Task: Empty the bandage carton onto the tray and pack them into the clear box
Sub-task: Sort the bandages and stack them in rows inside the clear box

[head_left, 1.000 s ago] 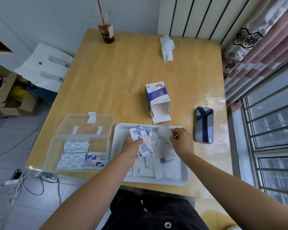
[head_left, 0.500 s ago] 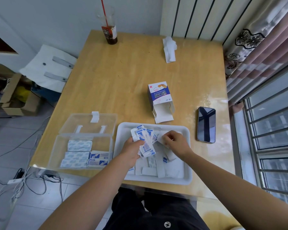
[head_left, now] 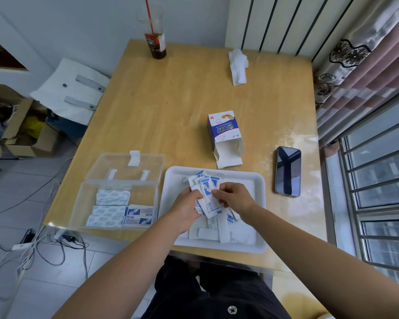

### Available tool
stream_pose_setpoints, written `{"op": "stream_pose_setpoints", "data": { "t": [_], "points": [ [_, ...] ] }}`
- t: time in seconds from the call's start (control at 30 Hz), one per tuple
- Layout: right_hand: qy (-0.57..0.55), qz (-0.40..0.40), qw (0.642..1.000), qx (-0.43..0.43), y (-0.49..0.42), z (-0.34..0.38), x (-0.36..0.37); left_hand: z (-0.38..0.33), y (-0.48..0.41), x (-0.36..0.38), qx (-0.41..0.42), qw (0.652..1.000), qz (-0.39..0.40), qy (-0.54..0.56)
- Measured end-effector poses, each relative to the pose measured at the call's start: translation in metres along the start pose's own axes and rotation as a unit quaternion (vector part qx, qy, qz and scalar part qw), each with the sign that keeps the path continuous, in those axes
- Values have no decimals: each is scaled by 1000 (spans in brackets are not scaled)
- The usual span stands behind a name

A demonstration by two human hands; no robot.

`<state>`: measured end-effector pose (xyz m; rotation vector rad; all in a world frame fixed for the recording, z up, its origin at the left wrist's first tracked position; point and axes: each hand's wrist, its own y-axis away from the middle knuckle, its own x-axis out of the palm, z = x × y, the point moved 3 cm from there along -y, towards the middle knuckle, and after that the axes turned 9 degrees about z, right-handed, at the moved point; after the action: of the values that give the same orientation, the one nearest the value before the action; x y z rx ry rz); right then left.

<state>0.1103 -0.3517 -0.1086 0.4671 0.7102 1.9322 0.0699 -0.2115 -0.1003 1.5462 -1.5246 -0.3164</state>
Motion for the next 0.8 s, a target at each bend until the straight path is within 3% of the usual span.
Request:
{"op": "stream_pose_setpoints", "data": {
  "t": [0.27, 0.6, 0.8],
  "points": [
    [-28, 2, 1000, 8, 1, -4, 3, 2, -3, -1, 11, 997, -29, -68],
    [-84, 39, 996, 18, 4, -6, 2, 5, -6, -2, 17, 993, -93, -66],
    [-61, 2, 998, 28, 6, -9, -6, 6, -9, 3, -17, 997, -65, -37]
  ]
}}
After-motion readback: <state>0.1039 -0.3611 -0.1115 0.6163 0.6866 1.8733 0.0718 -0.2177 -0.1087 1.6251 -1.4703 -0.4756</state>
